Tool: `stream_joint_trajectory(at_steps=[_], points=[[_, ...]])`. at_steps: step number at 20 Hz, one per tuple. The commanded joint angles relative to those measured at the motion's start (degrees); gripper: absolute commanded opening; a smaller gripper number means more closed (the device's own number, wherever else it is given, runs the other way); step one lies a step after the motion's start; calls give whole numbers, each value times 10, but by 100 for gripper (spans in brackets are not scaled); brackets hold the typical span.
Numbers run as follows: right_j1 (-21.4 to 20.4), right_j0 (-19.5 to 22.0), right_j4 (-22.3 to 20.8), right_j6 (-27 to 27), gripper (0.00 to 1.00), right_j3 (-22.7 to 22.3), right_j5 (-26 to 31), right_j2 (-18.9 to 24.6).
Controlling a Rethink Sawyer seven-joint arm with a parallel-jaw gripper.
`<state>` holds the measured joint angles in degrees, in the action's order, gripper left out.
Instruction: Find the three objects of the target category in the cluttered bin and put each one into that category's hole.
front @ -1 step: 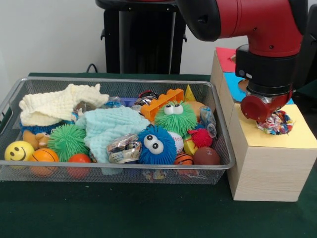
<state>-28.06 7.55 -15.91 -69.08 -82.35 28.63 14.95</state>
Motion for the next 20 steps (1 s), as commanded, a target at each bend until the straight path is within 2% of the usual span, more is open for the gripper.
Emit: stream_joint_trajectory(at_steps=[1, 7, 15, 20], points=[[-3, 10, -35, -29, 0, -92, 55, -17], [-25, 14, -31, -28, 0, -108, 49, -10], [-38, 21, -35, -54, 0, -127, -24, -2], [-37, 19, -35, -49, 0, -127, -17, -5]])
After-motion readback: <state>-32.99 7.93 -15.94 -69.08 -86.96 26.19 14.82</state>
